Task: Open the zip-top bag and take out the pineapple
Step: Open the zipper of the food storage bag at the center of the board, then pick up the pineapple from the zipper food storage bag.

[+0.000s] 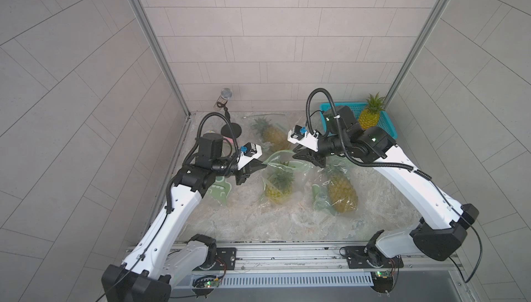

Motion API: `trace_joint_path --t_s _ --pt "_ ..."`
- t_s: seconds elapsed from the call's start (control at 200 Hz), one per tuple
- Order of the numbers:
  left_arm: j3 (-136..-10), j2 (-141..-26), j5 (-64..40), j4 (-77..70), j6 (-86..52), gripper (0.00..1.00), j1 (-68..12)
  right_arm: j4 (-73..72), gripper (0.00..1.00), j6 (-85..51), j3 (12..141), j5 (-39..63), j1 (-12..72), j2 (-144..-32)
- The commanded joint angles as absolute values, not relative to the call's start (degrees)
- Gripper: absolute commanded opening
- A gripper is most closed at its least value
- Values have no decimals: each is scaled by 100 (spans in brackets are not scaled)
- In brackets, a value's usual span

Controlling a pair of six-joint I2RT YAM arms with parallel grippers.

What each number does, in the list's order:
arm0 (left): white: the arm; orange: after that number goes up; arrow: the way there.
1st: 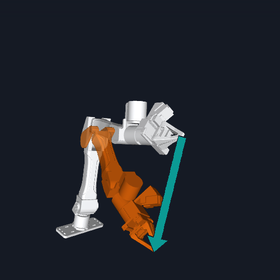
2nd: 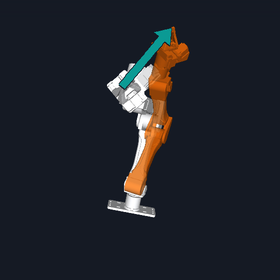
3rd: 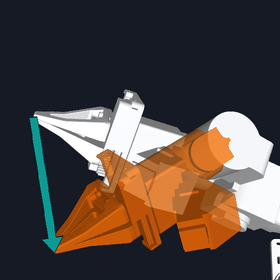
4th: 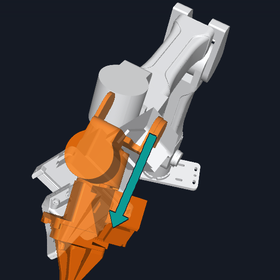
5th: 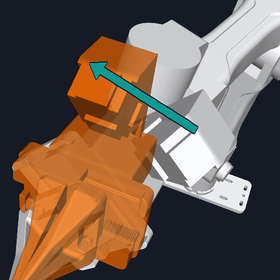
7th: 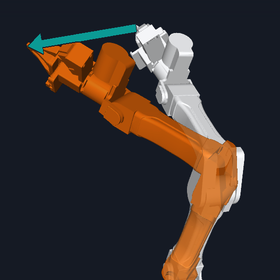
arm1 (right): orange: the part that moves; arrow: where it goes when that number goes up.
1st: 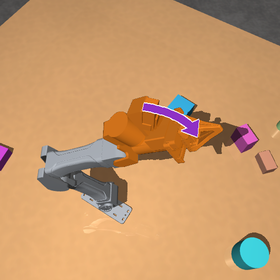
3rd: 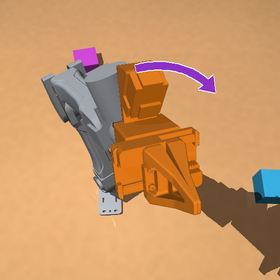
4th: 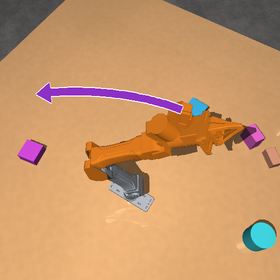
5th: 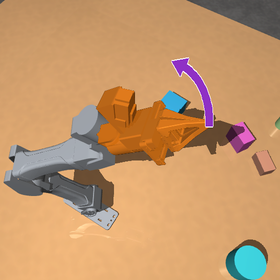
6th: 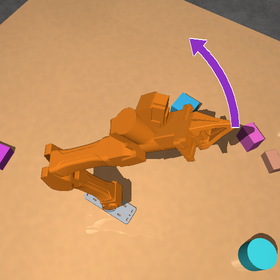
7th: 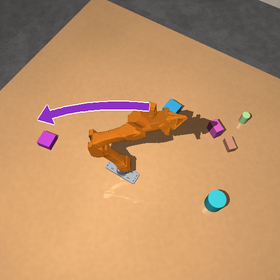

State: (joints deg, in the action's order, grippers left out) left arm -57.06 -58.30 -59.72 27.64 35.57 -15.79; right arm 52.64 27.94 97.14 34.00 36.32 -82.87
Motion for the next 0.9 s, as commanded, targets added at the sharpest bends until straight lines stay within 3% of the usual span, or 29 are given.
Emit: trace_joint_path --t_s 0.0,0.32,0.755,0.896 --pt "-5687 -5801 -6029 2723 3702 0 -1597 5417 21 2913 9831 3416 3758 -8475" --pt "-5687 -5800 -6004 2742 3718 0 -1591 5626 20 2953 9880 3435 3868 -8856" --pt "-5688 -5831 -5966 2784 3745 0 -1597 5827 46 2989 9903 3742 3990 -9273" --pt "-5691 -5840 -5955 2806 3775 0 -1597 5759 49 2919 9881 3726 4025 -9408"
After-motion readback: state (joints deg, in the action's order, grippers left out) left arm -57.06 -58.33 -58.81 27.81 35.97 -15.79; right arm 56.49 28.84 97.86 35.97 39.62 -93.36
